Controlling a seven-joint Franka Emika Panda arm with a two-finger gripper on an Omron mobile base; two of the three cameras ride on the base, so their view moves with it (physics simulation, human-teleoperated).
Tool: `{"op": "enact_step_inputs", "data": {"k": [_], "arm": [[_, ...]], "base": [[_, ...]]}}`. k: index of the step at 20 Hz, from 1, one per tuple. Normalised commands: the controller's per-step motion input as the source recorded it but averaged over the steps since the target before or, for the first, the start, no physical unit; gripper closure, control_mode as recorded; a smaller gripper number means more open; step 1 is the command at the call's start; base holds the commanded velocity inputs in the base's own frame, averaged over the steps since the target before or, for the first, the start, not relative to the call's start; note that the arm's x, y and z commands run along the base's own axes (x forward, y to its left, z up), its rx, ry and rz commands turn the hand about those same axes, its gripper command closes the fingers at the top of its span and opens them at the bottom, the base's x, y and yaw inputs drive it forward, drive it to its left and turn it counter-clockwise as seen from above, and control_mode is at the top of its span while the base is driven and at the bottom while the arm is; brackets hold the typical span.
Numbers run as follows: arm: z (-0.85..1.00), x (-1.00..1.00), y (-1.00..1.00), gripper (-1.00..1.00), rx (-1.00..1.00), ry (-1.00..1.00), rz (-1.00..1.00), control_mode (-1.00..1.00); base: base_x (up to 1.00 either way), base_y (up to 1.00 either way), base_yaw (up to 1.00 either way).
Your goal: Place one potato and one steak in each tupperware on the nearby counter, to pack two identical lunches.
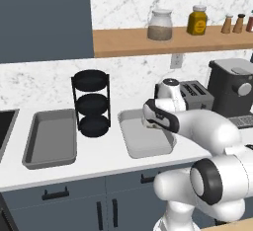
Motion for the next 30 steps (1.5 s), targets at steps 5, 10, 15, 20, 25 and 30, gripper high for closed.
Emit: {"op": "enact_step_inputs", "data": {"k": [5, 10, 15, 20, 25, 30], "arm": [[-0.61, 0.21, 0.0, 1.0, 0.0, -0.04, 0.0, -1.0], [-0.23, 0.41, 0.0, 1.0, 0.0, -0.01, 0.0, -1.0], [0.05, 0.43, 0.0, 1.0, 0.0, 0.0, 0.0, -1.0], [-0.16, 0.09, 0.0, 1.0, 0.0, 0.0, -0.03, -1.0], [-0.33, -0.11, 0.0, 1.0, 0.0, 0.0, -0.06, -1.0], [-0.01, -0.13, 0.0, 1.0, 0.0, -0.01, -0.05, -1.0]], "base": [[0.0, 0.0, 0.0], [0.0, 0.0, 0.0], [0.0, 0.0, 0.0], [0.0, 0.0, 0.0], [0.0, 0.0, 0.0], [0.0, 0.0, 0.0]]}}
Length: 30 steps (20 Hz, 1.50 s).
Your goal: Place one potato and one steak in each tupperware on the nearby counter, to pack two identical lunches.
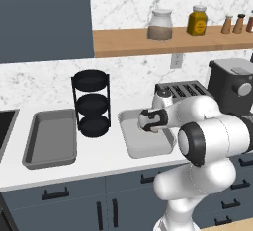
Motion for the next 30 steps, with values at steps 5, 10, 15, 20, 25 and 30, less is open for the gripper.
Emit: {"op": "enact_step_inputs", "data": {"k": [5, 10, 15, 20, 25, 30], "arm": [[0.0, 0.0, 0.0, -1.0, 0.0, 0.0, -0.04, -1.0], [0.01, 0.0, 0.0, -1.0, 0.0, 0.0, -0.02, -1.0], [0.2, -0.01, 0.0, -1.0, 0.0, 0.0, 0.0, -1.0], [0.54, -0.2, 0.0, -1.0, 0.0, 0.0, 0.0, -1.0], [0.53, -0.86, 0.0, -1.0, 0.0, 0.0, 0.0, -1.0], [0.13, -1.0, -0.02, -1.0, 0.0, 0.02, 0.0, -1.0]], "base": [[0.0, 0.0, 0.0], [0.0, 0.0, 0.0], [0.0, 0.0, 0.0], [0.0, 0.0, 0.0], [0.0, 0.0, 0.0], [0.0, 0.0, 0.0]]}}
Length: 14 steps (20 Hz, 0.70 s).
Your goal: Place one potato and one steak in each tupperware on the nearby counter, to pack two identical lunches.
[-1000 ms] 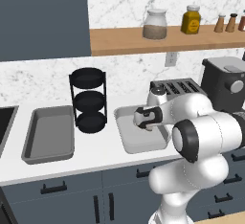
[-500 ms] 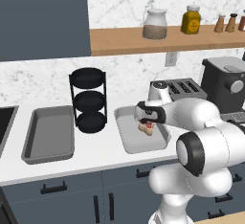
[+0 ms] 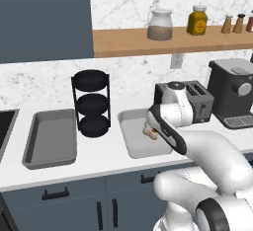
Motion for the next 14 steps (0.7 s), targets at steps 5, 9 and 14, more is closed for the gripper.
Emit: {"op": "enact_step_inputs", "data": {"k": [5, 9, 14], "arm": [[0.06, -1.0, -0.19, -1.0, 0.02, 0.04, 0.0, -1.0], [0.6, -0.94, -0.16, -1.0, 0.0, 0.0, 0.02, -1.0], [0.74, -0.88, -0.04, -1.0, 0.0, -0.01, 0.04, -1.0]], "base": [[0.0, 0.0, 0.0], [0.0, 0.0, 0.0], [0.0, 0.0, 0.0]]}}
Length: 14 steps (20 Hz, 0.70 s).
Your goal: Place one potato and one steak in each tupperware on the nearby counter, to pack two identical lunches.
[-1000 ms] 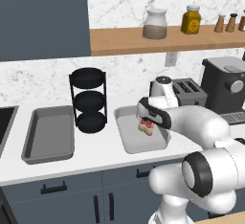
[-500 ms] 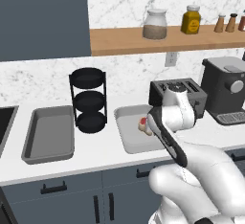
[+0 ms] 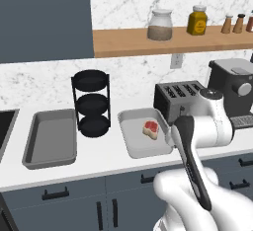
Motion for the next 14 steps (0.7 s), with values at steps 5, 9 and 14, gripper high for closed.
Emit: {"op": "enact_step_inputs", "data": {"k": [5, 9, 14], "arm": [[0.12, -0.46, 0.0, -1.0, 0.0, -0.03, 0.03, -1.0], [0.0, 0.0, 0.0, -1.0, 0.0, 0.0, 0.0, -1.0], [0.0, 0.0, 0.0, -1.0, 0.0, 0.0, 0.0, 1.0]], "base": [[0.0, 0.0, 0.0], [0.0, 0.0, 0.0], [-0.49, -0.09, -0.03]]}}
